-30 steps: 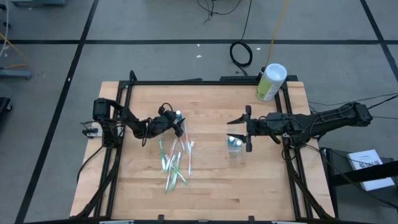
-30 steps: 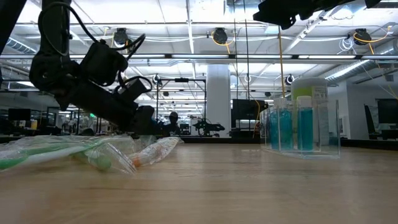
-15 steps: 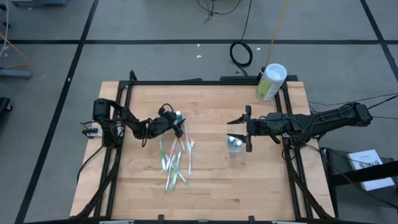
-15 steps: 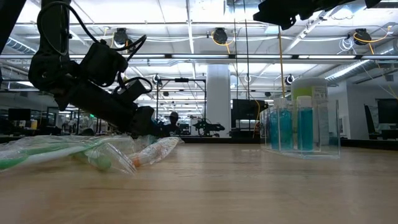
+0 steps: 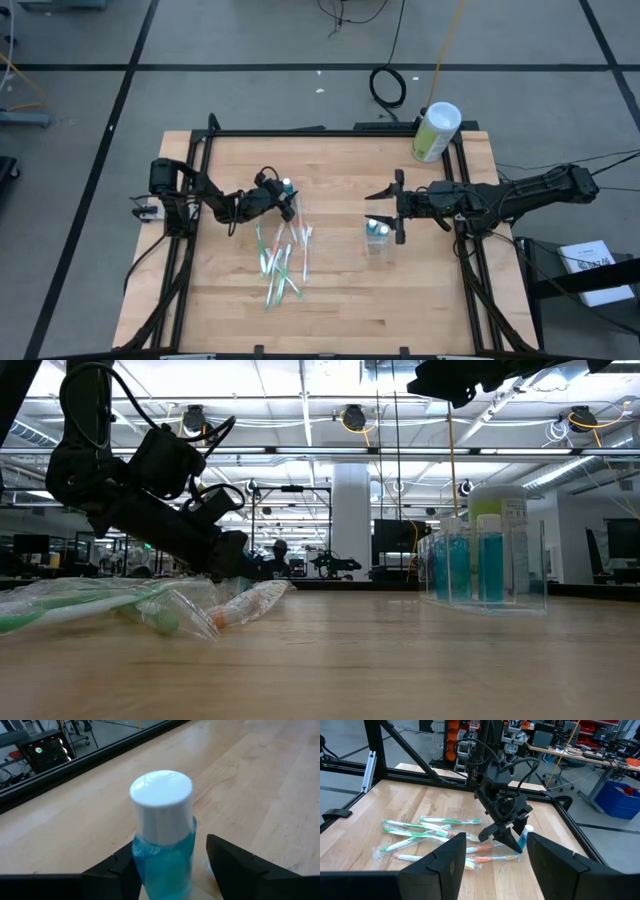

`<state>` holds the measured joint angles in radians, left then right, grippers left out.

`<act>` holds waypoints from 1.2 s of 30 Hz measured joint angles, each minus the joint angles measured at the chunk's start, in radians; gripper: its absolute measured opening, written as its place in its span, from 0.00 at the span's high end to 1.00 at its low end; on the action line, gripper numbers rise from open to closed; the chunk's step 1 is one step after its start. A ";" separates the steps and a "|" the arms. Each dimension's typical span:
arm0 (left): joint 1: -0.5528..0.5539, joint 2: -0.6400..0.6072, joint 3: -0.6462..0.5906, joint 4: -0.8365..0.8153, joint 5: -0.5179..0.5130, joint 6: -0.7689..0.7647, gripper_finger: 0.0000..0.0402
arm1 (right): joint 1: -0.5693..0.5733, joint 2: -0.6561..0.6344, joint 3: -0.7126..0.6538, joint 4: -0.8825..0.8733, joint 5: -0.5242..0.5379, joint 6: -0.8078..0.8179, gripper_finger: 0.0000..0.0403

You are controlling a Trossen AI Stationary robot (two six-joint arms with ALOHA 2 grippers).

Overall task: Pick & Place toothbrushing station
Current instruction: Put the blue mouthwash into the middle of the transparent organizer

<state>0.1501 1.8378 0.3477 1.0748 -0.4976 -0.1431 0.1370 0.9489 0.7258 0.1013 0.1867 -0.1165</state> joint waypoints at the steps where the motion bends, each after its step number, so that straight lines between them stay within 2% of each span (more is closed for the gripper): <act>1: 0.000 0.000 0.000 0.000 0.000 0.000 0.51 | 0.000 0.000 0.000 0.000 0.000 0.000 0.50; 7: 0.000 0.000 0.000 0.000 0.005 0.009 0.65 | 0.000 0.000 0.000 0.000 0.000 0.000 0.50; 11: 0.000 0.000 0.000 0.003 0.010 0.026 0.70 | 0.000 0.000 0.000 0.000 0.000 0.000 0.50; 17: -0.007 -0.009 0.000 0.049 0.065 0.036 0.72 | 0.000 0.017 0.000 0.000 0.000 0.000 0.50; 24: -0.040 -0.143 0.000 0.001 0.071 0.064 0.71 | 0.000 0.099 0.000 0.083 0.000 -0.006 0.50; 30: -0.093 -0.264 0.055 -0.141 0.076 0.065 0.71 | -0.006 0.217 0.000 0.222 0.000 -0.029 0.50; 36: -0.153 -0.262 0.225 -0.355 0.140 0.091 0.71 | -0.046 0.305 0.000 0.291 -0.002 0.008 0.50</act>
<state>-0.0025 1.5753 0.5730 0.7194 -0.3578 -0.0518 0.0914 1.2542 0.7261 0.3923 0.1850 -0.1089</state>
